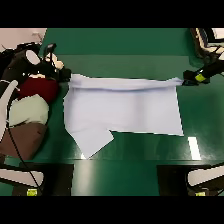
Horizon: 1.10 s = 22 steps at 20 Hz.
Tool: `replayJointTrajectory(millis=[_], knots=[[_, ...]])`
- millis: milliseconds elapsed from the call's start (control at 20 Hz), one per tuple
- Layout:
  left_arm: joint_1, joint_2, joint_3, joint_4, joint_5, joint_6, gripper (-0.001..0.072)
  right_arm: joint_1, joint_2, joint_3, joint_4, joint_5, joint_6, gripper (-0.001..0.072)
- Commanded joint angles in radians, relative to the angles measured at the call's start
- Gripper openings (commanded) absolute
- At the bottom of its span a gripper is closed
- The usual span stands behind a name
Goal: Fold the shirts.
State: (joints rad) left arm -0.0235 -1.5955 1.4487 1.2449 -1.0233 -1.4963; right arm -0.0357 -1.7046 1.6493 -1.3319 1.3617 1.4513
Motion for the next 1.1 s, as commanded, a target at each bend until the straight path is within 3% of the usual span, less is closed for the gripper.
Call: replayJointTrajectory(millis=[0,50,100,150,250,300,500,800,1050], knots=[[0.003,-0.002,-0.099,-0.023,-0.013,0.028,0.0023,0.032,-0.003,-0.077,0.006,-0.014,-0.002,0.0016],[0.003,-0.002,-0.111,-0.023,-0.013,0.028,0.0030,0.039,-0.003,-0.085,0.005,-0.016,-0.001,0.0016],[0.003,-0.002,-0.114,-0.023,-0.014,0.027,0.0312,0.040,-0.003,-0.086,0.008,-0.010,-0.001,0.0084],[0.003,0.000,-0.110,-0.022,-0.025,0.016,0.0561,0.040,-0.003,-0.080,0.025,0.001,-0.001,0.0277],[0.023,0.018,-0.092,-0.018,-0.100,0.000,0.0555,0.034,0.007,-0.043,0.036,0.061,-0.002,0.0290],[0.038,0.047,-0.093,-0.018,-0.147,0.002,0.0501,0.029,0.031,-0.039,0.020,0.085,-0.003,0.0290],[0.069,0.253,-0.270,0.068,-0.282,-0.001,0.0503,-0.026,0.234,-0.164,0.004,0.085,-0.006,0.0290],[-0.003,0.661,-0.826,-0.082,-0.179,-0.111,0.0503,-0.067,0.503,-0.412,0.004,-0.021,-0.005,0.0290],[-0.088,0.706,-1.020,-0.230,-0.037,-0.114,0.0503,-0.066,0.572,-0.476,0.005,-0.045,-0.005,0.0290]])
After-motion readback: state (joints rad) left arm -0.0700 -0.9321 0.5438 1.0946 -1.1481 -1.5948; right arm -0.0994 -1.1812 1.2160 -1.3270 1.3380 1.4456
